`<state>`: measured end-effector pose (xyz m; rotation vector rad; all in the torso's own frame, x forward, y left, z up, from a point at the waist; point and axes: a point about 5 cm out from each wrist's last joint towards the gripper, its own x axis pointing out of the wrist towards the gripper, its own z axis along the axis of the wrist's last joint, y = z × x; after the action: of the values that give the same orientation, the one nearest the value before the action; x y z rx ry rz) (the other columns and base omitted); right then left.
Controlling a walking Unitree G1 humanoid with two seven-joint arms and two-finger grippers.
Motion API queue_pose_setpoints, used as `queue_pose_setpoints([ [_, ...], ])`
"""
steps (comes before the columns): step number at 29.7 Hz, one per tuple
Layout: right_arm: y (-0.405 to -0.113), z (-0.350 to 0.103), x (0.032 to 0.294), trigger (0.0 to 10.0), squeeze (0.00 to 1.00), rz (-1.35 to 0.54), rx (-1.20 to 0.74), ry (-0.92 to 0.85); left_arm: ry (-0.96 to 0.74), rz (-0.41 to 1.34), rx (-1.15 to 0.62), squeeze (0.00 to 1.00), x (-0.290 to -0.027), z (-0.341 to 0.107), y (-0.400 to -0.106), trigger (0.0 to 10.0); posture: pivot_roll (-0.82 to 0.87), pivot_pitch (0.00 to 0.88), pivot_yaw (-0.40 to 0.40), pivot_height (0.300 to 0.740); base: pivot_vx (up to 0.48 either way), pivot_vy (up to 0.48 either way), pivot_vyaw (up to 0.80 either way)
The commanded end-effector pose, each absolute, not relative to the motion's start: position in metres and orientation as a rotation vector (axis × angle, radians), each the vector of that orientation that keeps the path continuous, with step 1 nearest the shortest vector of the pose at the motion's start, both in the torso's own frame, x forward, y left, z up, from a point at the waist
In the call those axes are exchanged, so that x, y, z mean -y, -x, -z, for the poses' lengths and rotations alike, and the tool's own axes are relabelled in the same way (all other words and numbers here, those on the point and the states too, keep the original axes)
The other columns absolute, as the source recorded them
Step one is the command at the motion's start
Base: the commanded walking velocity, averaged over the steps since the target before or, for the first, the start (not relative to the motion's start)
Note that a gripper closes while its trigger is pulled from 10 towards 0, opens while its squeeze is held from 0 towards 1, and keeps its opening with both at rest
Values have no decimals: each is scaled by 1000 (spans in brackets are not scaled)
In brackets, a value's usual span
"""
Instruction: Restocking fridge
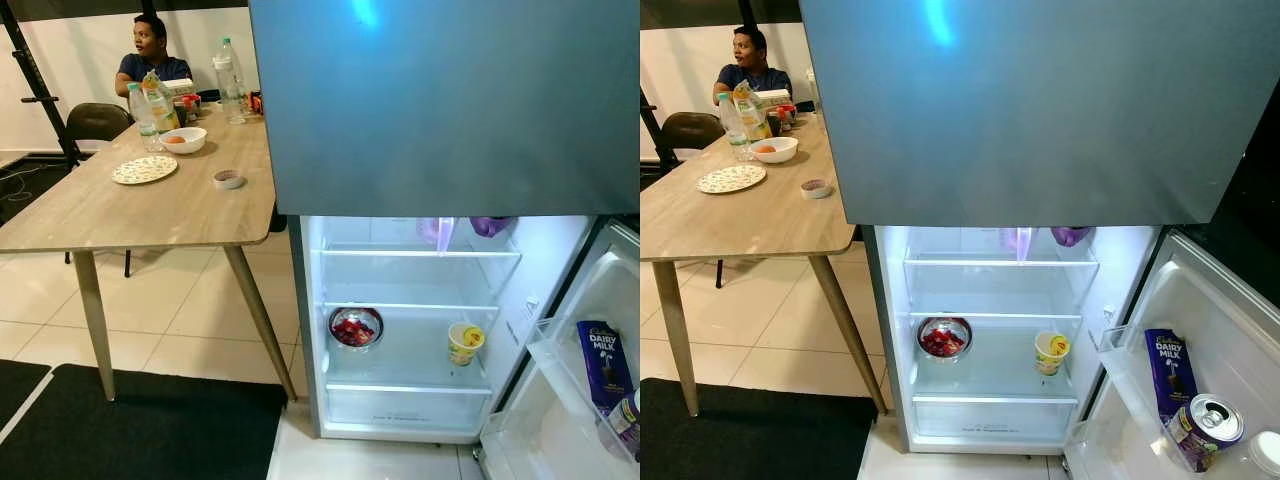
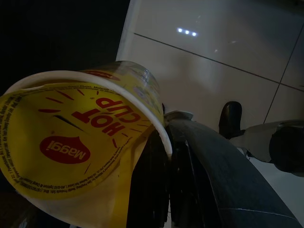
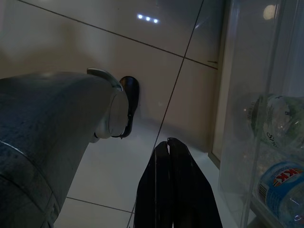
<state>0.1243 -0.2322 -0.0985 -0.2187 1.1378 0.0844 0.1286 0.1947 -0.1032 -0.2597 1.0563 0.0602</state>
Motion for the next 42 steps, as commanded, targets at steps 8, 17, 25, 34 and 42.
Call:
queue_pose_setpoints([
  [8,-124,99,230,10000,0,-92,-1138,211,245,-58,-1067,0,-198,103,-127,10000,-67,0,23,740,0,0,0],
  [17,-125,99,229,10000,0,-101,-1136,205,245,-56,-1071,0,-197,104,-126,10000,-67,0,23,740,0,0,0],
  [25,-125,99,228,10000,0,-107,-1135,199,245,-54,-1069,0,-197,104,-127,10000,-67,0,23,740,0,0,0],
  [34,-125,99,227,10000,0,-109,-1134,197,246,-48,-1072,0,-197,104,-126,10000,-67,0,23,740,0,0,0],
  [42,-125,99,227,10000,0,-111,-1134,194,246,-37,-1073,0,-196,104,-126,10000,-67,0,22,740,0,0,0],
])
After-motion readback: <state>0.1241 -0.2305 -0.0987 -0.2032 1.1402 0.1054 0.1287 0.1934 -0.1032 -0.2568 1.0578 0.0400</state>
